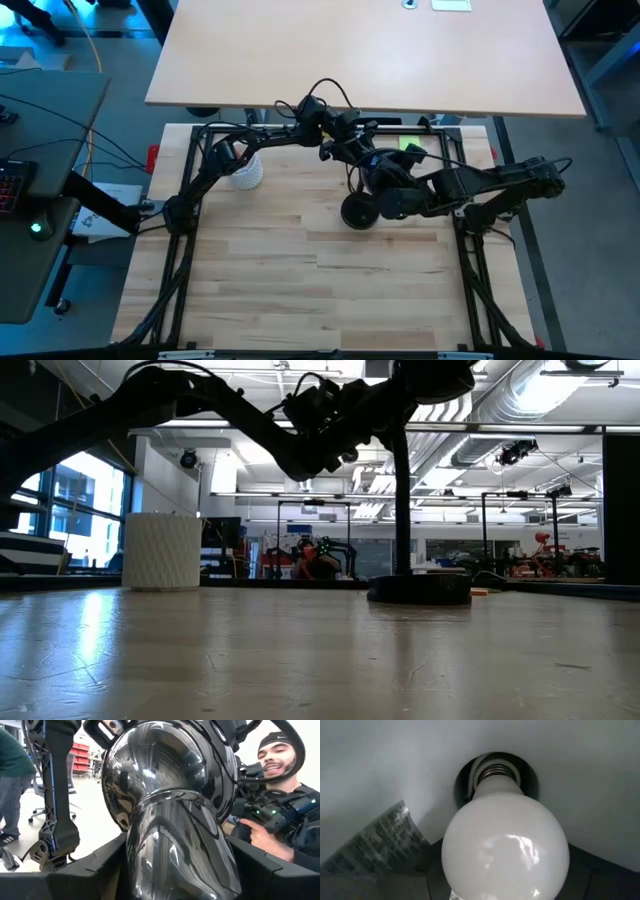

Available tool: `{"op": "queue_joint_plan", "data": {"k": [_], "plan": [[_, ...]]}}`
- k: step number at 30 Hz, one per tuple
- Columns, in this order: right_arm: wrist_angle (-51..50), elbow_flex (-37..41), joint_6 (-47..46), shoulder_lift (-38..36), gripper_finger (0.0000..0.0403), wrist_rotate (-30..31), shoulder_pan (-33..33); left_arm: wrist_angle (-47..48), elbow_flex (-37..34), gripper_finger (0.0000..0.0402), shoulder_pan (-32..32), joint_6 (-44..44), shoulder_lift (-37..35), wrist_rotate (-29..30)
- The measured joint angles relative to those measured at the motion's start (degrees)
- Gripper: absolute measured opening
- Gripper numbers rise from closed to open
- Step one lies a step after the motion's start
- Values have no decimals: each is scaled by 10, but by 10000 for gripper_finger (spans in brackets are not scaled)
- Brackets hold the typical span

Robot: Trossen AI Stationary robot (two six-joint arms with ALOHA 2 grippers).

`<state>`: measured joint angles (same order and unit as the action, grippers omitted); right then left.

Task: Screw lightbulb
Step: Insert the light bulb into the desk lamp

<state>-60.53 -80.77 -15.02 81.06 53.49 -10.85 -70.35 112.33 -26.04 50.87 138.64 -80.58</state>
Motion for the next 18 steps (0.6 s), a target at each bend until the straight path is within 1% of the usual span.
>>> {"op": "queue_joint_plan", "data": {"k": [9,14,15,18], "plan": [[6,-1,-189,-9,246,-57,0,-3,0,264,1,-2,-5,2],[9,-5,-354,-29,246,-99,4,-2,0,264,4,-2,-5,10],[12,-6,-374,-36,246,-108,5,-2,0,264,5,-4,-5,12],[25,-6,-384,-55,246,-121,5,-5,0,264,7,-10,-7,11]]}}
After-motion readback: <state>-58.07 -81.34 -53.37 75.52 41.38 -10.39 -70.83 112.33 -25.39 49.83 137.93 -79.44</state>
